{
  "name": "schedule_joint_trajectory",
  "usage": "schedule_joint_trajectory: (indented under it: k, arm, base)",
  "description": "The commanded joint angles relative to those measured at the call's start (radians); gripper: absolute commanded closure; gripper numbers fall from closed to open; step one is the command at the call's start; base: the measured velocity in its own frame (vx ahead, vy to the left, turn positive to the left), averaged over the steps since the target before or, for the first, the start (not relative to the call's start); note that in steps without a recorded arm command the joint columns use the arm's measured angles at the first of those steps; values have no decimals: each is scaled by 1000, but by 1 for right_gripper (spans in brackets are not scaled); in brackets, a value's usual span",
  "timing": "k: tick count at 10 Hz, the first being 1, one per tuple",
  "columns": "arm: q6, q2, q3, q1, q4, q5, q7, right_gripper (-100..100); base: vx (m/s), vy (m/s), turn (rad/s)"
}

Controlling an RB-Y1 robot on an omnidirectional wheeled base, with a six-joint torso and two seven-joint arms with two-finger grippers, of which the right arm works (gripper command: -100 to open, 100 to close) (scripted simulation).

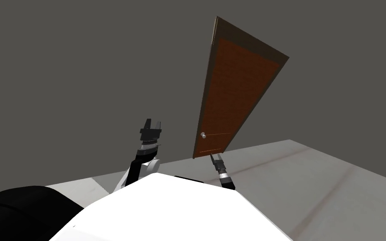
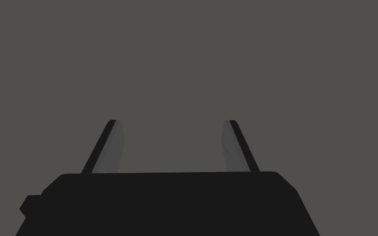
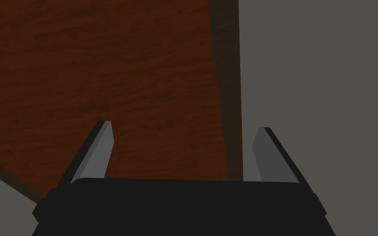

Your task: Pull the door open

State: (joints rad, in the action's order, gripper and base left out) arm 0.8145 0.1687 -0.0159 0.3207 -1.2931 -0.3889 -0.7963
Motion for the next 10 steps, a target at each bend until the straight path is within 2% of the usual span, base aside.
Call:
schedule_joint_trajectory:
  k: [1, 10]
  arm:
    - [15, 2, -1, -10, 33, -12, -28, -100]
    - [97, 14, -7, -49, 205, -80, -177, -100]
  base:
    - [132, 54, -11]
    - [135, 38, -15]
